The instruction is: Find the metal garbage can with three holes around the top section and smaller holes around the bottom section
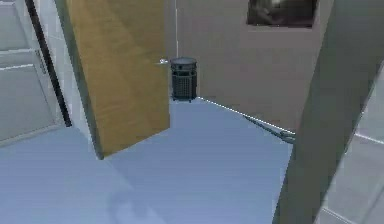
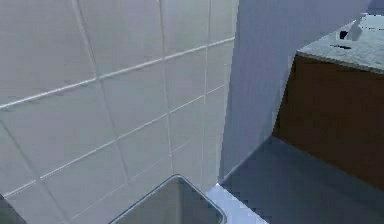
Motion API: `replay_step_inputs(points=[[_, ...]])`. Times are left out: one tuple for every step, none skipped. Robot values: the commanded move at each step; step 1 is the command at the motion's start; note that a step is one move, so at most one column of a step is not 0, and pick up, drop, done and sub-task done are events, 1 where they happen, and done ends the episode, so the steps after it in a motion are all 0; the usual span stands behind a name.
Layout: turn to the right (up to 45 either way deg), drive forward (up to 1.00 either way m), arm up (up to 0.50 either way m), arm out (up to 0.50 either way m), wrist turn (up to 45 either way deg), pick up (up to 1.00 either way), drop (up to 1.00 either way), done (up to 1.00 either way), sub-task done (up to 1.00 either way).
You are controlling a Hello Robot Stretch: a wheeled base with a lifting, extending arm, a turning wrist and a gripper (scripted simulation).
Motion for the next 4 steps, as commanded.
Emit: replay_step_inputs(points=[[0.0,1.00,0.00,0.00,0.0,0.00,0.00,0.00,0.00],[0.0,1.00,0.00,0.00,0.0,0.00,0.00,0.00,0.00],[0.0,0.40,0.00,0.00,0.0,0.00,0.00,0.00,0.00],[0.0,0.00,0.00,0.00,0.0,0.00,0.00,1.00,0.00]])
